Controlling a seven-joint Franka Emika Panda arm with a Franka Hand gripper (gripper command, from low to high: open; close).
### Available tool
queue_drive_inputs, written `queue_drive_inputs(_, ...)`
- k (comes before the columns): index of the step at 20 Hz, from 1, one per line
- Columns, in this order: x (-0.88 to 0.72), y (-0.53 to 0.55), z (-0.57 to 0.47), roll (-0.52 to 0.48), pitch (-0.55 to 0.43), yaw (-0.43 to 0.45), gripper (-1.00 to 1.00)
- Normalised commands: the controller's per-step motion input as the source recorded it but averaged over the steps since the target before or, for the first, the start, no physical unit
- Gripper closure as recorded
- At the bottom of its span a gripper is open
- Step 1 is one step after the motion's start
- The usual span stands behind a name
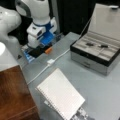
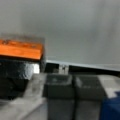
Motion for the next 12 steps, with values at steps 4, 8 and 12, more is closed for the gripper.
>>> queue_drive_inputs(4, -0.69, 0.02, -0.17, 0.07, -0.379, -0.162, 1.0)
queue_drive_inputs(8, -0.54, -0.04, -0.16, 0.047, -0.348, -0.153, 1.0)
queue_drive_inputs(12, -0.45, -0.1, -0.15, 0.048, -0.309, -0.157, 1.0)
